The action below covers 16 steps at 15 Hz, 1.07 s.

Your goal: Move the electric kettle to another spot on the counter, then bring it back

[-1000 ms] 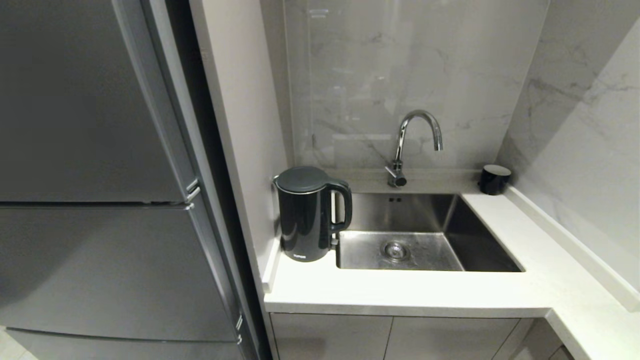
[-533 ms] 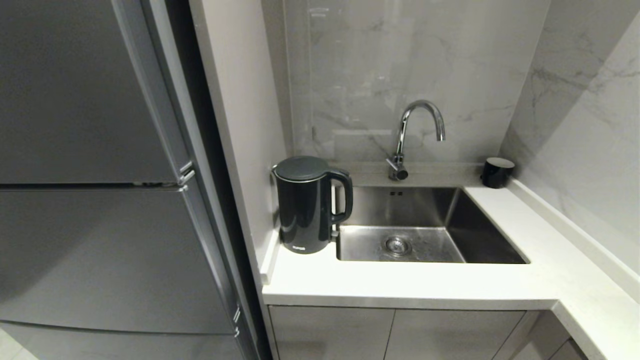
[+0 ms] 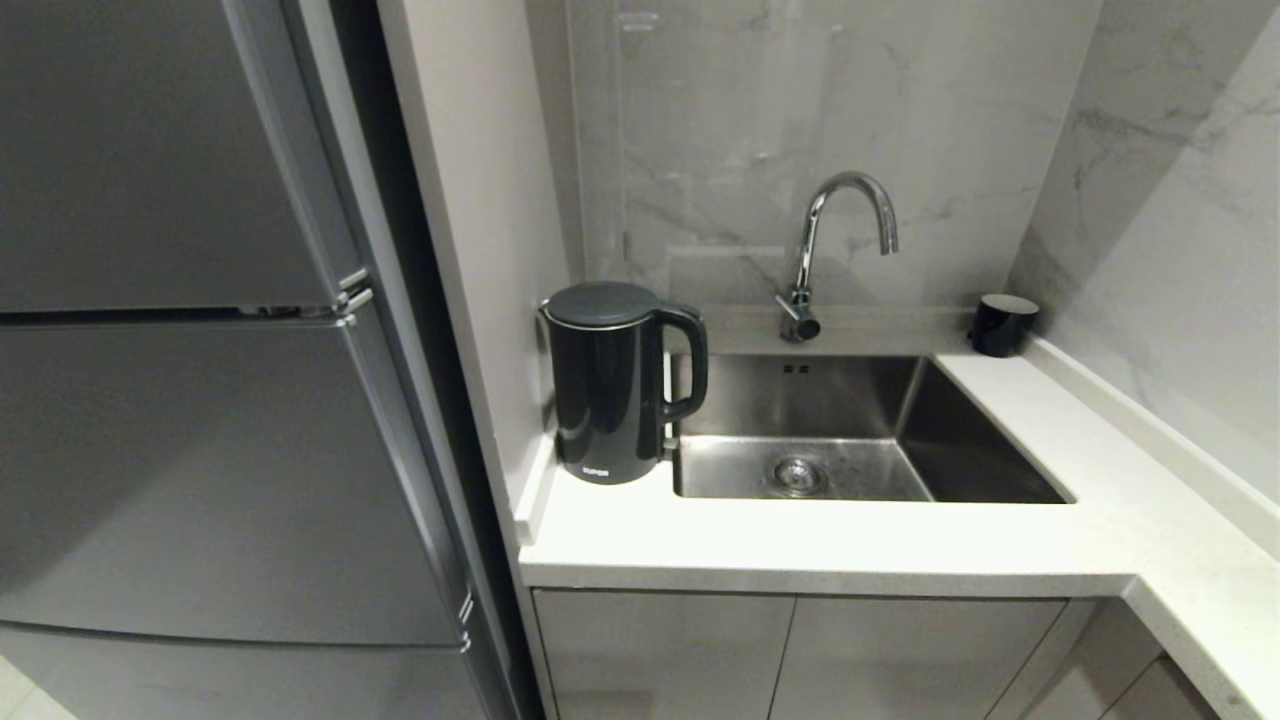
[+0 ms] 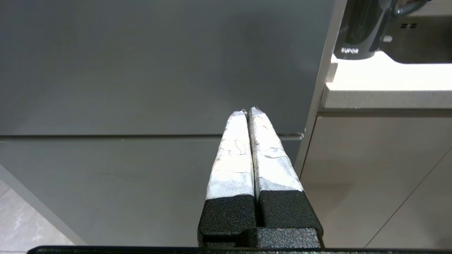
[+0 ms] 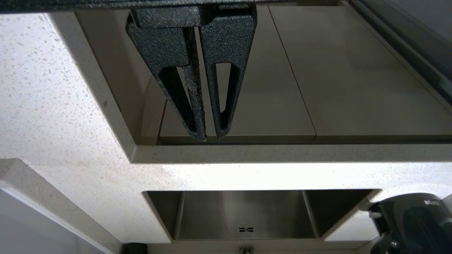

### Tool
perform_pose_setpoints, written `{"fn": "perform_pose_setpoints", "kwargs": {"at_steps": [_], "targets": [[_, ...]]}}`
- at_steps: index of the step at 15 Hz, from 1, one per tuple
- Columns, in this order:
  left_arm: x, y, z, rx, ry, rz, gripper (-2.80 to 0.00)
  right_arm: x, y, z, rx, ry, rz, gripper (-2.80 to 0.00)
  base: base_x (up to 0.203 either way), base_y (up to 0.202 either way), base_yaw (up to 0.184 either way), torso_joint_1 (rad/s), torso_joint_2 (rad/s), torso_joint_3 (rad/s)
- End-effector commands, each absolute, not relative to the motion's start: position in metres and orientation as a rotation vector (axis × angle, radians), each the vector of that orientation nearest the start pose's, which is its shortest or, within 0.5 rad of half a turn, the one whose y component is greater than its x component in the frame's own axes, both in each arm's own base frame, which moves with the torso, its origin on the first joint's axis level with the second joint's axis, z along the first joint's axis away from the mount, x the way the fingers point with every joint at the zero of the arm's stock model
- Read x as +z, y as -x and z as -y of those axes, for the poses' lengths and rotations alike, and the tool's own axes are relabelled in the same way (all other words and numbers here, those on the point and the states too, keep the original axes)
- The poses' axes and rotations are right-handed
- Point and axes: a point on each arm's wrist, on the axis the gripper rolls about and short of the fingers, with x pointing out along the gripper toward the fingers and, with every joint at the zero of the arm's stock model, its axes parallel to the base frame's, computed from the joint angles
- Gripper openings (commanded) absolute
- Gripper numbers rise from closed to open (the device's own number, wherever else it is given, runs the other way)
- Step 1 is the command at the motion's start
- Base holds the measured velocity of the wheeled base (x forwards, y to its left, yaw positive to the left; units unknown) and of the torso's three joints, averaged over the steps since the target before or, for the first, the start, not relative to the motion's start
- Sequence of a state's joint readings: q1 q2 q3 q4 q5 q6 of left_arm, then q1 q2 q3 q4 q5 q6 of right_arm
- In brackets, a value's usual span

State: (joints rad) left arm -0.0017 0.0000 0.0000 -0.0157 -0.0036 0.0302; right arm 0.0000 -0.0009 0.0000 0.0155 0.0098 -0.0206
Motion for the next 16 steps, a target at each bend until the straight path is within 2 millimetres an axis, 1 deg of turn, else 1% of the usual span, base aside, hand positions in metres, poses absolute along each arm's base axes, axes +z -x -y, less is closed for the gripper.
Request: {"fn": "perform_pose_setpoints", "kwargs": {"at_steps": [1,4,11,16], "targets": [[0.0751,0.0221,0.0,-0.005,-0.031,0.008,-2.8,0.0739,0.0228,-0.0002,0.011,0.021,-0.015,-2.8,0.0,0.0,0.0,-0.135,0.38,0.249],[0.0751,0.0221,0.0001,-0.006,-0.029,0.008,-2.8,0.0739,0.0228,-0.0002,0.009,0.021,-0.015,-2.8,0.0,0.0,0.0,-0.161,0.48,0.31],[0.0751,0.0221,0.0001,-0.005,-0.029,0.008,-2.8,0.0739,0.0228,-0.0002,0.009,0.021,-0.015,-2.8,0.0,0.0,0.0,-0.153,0.53,0.382],[0.0751,0.0221,0.0001,-0.006,-0.028,0.008,-2.8,0.0739,0.0227,-0.0002,0.009,0.021,-0.017,-2.8,0.0,0.0,0.0,-0.095,0.49,0.383]]}}
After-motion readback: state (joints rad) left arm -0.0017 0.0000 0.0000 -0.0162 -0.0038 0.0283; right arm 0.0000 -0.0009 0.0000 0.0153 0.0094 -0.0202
